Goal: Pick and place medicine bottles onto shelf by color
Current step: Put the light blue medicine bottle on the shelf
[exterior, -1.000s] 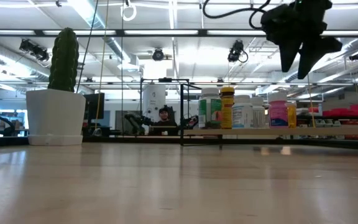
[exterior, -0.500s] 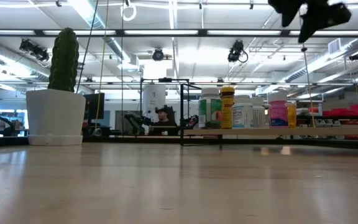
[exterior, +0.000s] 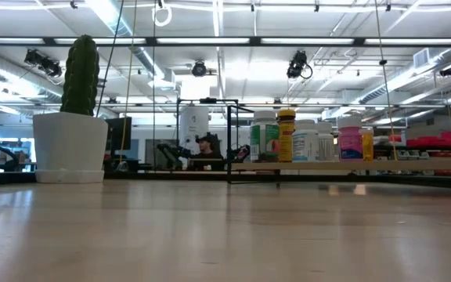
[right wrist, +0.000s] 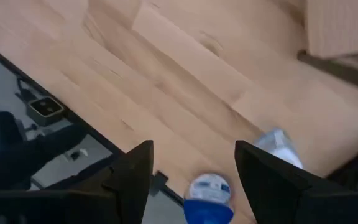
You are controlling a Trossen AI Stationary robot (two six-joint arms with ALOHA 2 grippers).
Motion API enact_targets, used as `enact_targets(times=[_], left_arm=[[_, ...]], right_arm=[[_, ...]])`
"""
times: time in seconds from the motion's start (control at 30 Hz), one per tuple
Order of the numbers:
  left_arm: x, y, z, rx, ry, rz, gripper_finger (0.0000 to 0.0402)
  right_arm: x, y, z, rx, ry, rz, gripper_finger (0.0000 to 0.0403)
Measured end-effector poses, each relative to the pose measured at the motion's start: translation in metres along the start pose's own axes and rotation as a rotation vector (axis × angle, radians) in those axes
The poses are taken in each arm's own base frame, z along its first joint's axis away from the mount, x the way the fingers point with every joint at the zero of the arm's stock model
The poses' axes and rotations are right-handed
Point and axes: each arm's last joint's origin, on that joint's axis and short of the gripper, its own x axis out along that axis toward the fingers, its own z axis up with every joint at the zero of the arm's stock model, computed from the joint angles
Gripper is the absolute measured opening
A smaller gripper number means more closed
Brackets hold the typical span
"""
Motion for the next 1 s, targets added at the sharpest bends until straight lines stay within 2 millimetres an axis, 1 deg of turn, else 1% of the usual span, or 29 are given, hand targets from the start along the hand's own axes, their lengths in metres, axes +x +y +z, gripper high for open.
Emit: enact_targets(times=[0.17, 0.3, 0.5, 0.63, 0.77, 0.87, 1.0], left_arm=[[0.000, 0.000, 0.000, 0.000, 0.000, 0.000, 0.0288], [0.000, 0.000, 0.000, 0.001, 0.000, -0.001, 0.0288], [0.000, 0.000, 0.000, 0.001, 0.000, -0.001, 0.0288], [0.000, 0.000, 0.000, -0.001, 0.000, -0.001, 0.0288], [0.000, 0.000, 0.000, -0.023, 0.000, -0.001, 0.0288], [0.000, 0.000, 0.000, -0.025, 0.000, -0.001, 0.0288], [0.000, 0.000, 0.000, -0.031, 0.000, -0.001, 0.0288]], right_arm=[[0.005, 0.001, -0.018, 0.041, 0.054, -0.028, 0.0233], [0.008, 0.001, -0.034, 0.029, 0.100, -0.058, 0.0233], [0.010, -0.010, -0.055, 0.003, 0.105, -0.166, 0.0233], [0.007, -0.021, -0.063, 0.138, 0.064, -0.257, 0.0233], [0.008, -0.025, -0.071, 0.288, 0.038, -0.273, 0.0233], [0.016, -0.027, -0.074, 0.306, 0.047, -0.269, 0.0233], [0.033, -0.029, -0.075, 0.307, 0.051, -0.252, 0.0233]])
